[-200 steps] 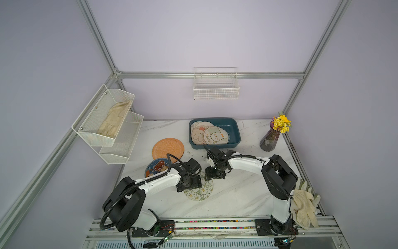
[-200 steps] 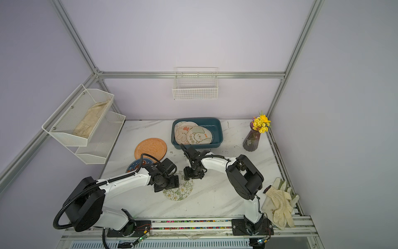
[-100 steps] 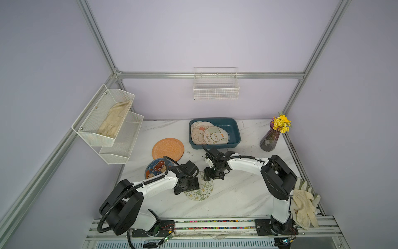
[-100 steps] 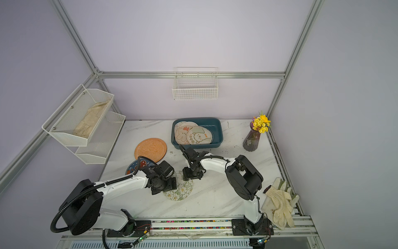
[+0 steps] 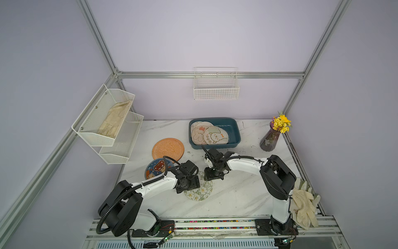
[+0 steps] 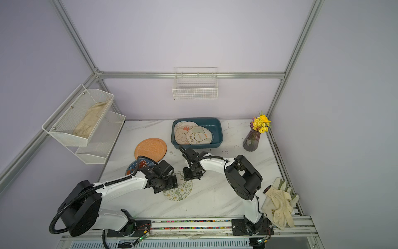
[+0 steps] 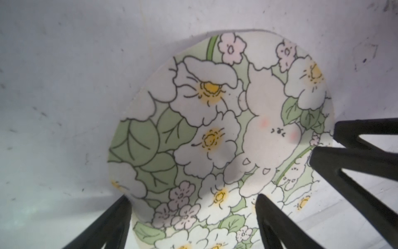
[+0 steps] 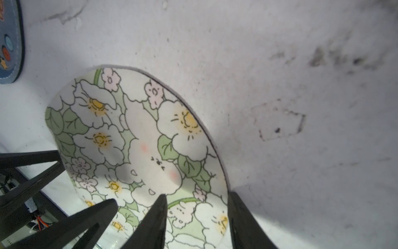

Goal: Put the coasters into the storage box
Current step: Pick up the coaster from the center of the board.

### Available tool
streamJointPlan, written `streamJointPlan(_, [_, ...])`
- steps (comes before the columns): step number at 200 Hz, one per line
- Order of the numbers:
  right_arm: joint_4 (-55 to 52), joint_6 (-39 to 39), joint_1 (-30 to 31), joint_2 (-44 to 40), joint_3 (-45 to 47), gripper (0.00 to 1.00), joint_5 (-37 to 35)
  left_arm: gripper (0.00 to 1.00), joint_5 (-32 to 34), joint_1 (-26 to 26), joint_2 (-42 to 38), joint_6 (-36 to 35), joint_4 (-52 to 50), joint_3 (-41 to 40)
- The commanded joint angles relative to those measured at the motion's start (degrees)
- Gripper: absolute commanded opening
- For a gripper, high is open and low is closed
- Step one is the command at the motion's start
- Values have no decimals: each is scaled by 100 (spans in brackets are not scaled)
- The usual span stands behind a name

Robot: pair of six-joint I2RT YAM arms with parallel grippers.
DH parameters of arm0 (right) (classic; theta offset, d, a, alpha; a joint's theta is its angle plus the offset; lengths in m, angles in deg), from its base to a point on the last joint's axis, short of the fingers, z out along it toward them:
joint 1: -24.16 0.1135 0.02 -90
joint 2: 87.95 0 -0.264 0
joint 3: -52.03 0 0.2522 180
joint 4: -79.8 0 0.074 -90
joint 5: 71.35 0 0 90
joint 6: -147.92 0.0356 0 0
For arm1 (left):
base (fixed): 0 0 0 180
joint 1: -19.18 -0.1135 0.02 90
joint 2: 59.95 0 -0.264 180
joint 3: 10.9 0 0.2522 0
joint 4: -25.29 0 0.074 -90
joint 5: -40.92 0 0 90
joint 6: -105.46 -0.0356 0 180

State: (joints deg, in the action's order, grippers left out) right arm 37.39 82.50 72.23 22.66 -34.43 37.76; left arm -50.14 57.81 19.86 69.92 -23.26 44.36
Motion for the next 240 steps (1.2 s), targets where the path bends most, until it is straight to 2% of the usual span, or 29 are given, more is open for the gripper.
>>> streamJointPlan(1, [-98, 56, 113, 321, 158, 46, 20, 88, -59, -41, -15, -32, 191, -159])
streamJointPlan(42, [-72, 65, 107, 322, 187, 45, 31, 79, -46, -40, -103, -27, 154, -177])
streamJointPlan(72, [-66, 79, 106, 306, 228, 45, 95, 58, 1, -39, -200, -23, 97, -168])
streamJointPlan(131, [-10, 142, 83, 104, 308, 47, 7, 26, 68, -40, -342, -108, -163, 44])
streamJointPlan(163, [112, 239, -93, -152, 500, 54, 75, 0, 10, -40, -402, -196, -329, 309])
streamJointPlan(204, [227, 324, -372, -614, 794, 74, 220, 0, 92, -41, -327, -511, -757, 1149])
streamJointPlan(240, [331, 466, -616, -1121, 1132, 82, 374, 0, 176, -140, -19, -889, -1162, 2345])
